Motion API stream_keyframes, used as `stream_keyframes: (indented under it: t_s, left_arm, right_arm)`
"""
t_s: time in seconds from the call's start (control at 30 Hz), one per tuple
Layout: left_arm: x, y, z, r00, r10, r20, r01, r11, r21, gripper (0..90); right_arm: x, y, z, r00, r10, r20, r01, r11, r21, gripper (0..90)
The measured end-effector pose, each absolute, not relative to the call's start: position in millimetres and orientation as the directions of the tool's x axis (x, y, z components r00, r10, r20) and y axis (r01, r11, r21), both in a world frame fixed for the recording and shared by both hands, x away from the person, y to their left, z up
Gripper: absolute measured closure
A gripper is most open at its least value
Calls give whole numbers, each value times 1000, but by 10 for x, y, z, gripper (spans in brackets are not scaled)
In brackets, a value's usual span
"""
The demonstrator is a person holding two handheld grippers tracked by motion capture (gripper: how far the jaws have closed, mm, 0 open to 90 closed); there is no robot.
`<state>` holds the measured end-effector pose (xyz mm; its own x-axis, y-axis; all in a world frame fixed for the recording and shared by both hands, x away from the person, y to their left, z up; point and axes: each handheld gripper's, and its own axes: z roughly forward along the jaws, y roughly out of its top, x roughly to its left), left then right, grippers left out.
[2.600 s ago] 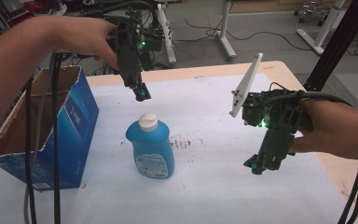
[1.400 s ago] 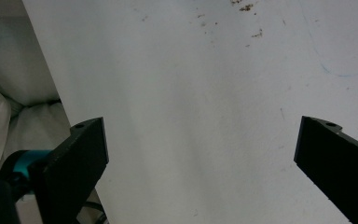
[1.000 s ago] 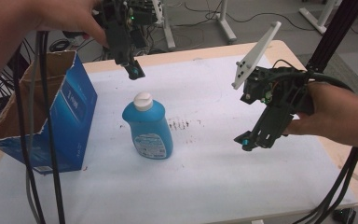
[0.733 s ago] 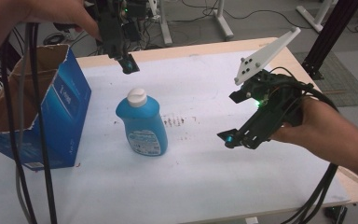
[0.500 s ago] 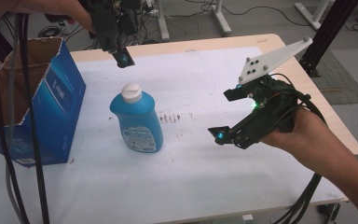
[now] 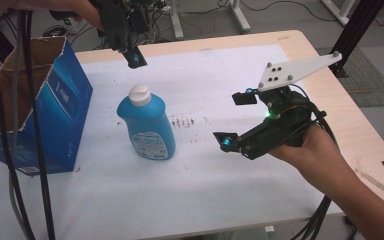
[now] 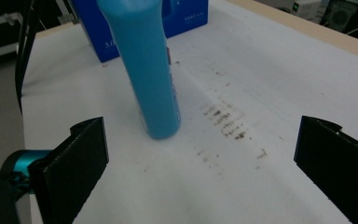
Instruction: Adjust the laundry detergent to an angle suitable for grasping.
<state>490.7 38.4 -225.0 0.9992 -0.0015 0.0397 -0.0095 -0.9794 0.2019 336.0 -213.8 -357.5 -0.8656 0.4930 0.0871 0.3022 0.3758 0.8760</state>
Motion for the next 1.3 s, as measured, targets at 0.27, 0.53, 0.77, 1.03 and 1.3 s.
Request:
stream_keyframes:
  t_s: [0.27,0.53,0.77,1.03,1.3]
  left_arm:
    - [4919,401,-2264,999,3,38,-5,-980,200,17]
    - [4932,437,-2269,999,11,36,4,-980,199,17]
    - [4939,502,-2245,999,19,39,10,-979,204,17]
    - [4930,532,-2246,999,20,42,11,-979,203,17]
    - [4928,550,-2247,999,23,40,15,-979,202,17]
  right_arm:
    - [3386,-1930,-3691,-884,452,119,281,310,908,20]
    - [3503,-1628,-3793,-905,407,123,258,296,919,20]
    - [3594,-1426,-3847,-920,373,123,247,305,920,20]
    - [3691,-1225,-3891,-934,336,124,234,312,921,20]
    - [3785,-1106,-3923,-946,295,136,229,310,923,21]
